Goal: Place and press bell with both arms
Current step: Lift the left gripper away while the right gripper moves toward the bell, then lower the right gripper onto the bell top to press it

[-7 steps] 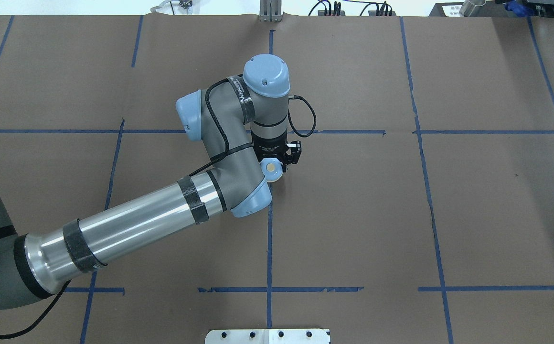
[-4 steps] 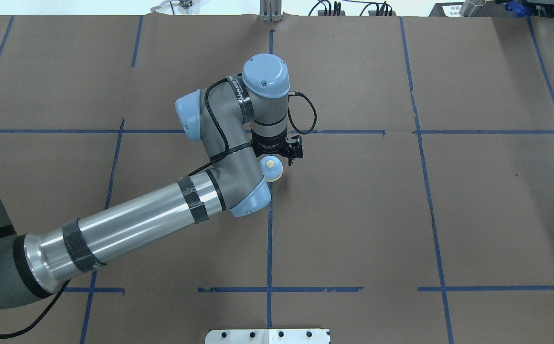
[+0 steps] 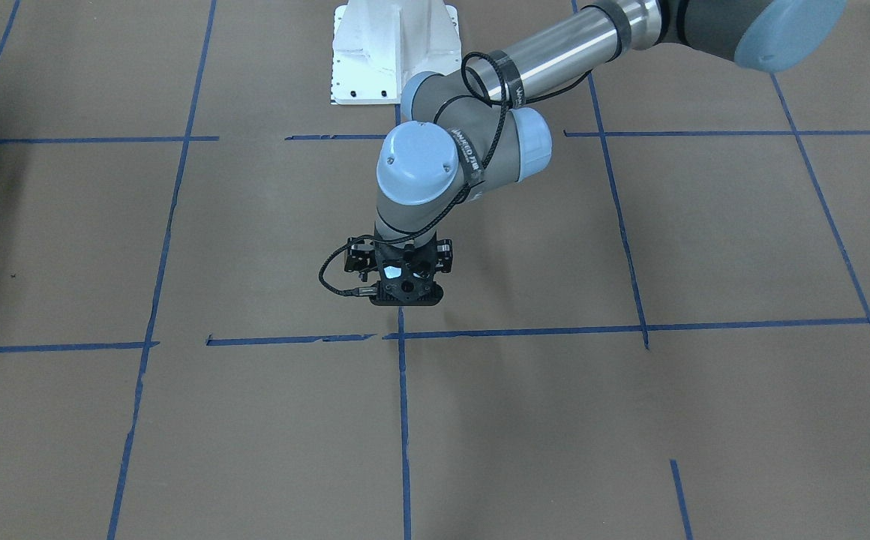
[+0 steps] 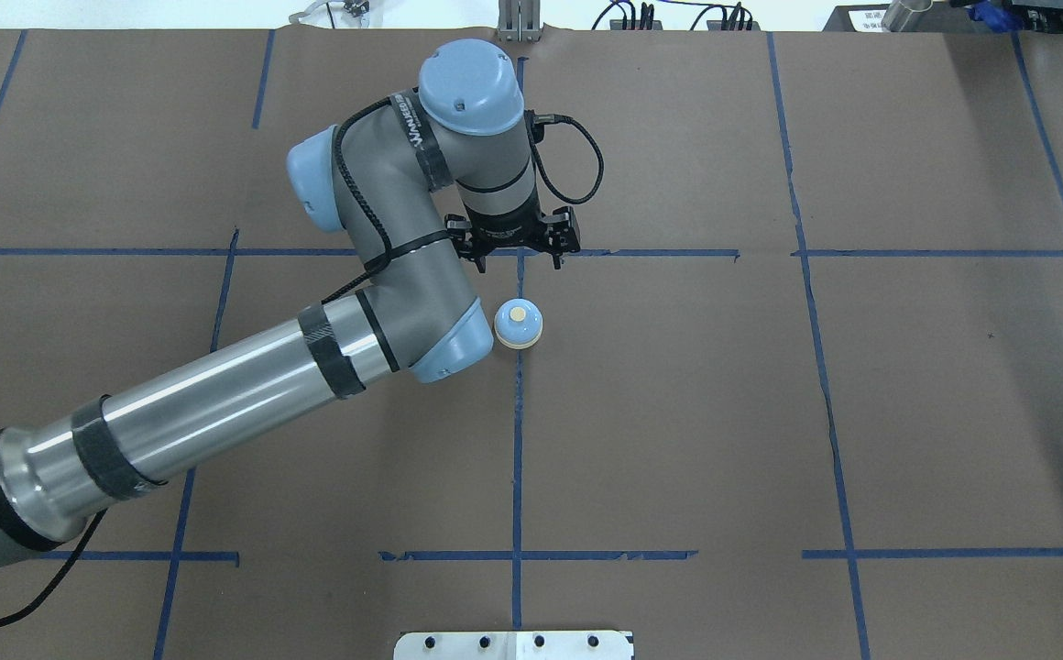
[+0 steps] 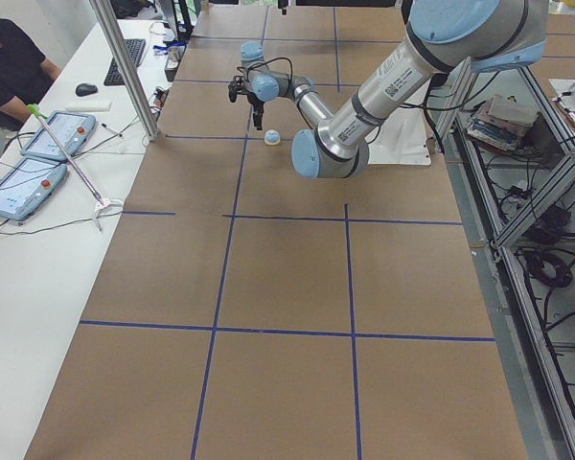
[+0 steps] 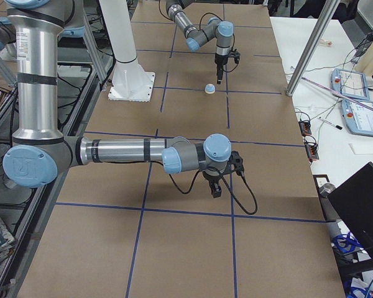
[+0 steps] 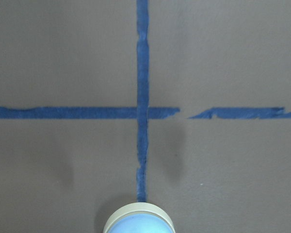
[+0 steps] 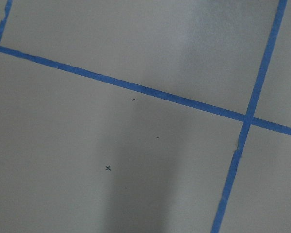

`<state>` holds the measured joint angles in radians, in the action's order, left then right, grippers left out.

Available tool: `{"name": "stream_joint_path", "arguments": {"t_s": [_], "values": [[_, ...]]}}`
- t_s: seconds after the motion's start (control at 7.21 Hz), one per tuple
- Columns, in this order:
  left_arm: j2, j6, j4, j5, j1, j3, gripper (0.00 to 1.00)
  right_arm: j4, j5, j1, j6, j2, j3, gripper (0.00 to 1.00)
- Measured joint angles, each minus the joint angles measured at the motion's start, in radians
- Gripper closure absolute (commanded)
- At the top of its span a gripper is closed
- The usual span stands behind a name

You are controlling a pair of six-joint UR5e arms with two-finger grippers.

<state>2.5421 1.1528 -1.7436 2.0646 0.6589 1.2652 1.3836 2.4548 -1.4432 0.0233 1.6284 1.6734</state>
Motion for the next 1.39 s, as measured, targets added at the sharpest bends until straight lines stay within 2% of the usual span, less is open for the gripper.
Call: {"name": "stream_joint_path", "arguments": {"t_s": [0.14,0.28,0.42,0.55,0.69,0.83,1.11,1.39], "values": [[-0.089,-0.004,0.000,0.002,0.031,0.112,0.00,-0.077,0.006,0.043,-0.113,-0.003,0.010,0.01],[-0.182,-0.009,0.000,0.006,0.060,0.218,0.00,-0.187,0.001,0.117,-0.255,-0.022,0.019,0.09],[-0.274,-0.019,0.000,0.010,0.085,0.313,0.00,-0.285,-0.019,0.193,-0.407,-0.069,0.023,0.24],[-0.371,-0.060,0.001,0.015,0.109,0.396,0.00,-0.334,-0.044,0.267,-0.579,-0.141,0.028,0.46],[-0.470,-0.132,0.001,0.029,0.138,0.472,0.00,-0.348,-0.100,0.361,-0.780,-0.238,0.027,0.84],[-0.555,-0.200,0.001,0.052,0.170,0.525,0.00,-0.337,-0.204,0.480,-0.990,-0.346,0.025,0.99],[-0.628,-0.267,0.000,0.080,0.206,0.555,0.00,-0.248,-0.406,0.687,-1.211,-0.515,0.019,1.00],[-0.656,-0.286,-0.003,0.085,0.213,0.558,0.00,-0.035,-0.515,0.795,-1.259,-0.702,-0.023,1.00]]}}
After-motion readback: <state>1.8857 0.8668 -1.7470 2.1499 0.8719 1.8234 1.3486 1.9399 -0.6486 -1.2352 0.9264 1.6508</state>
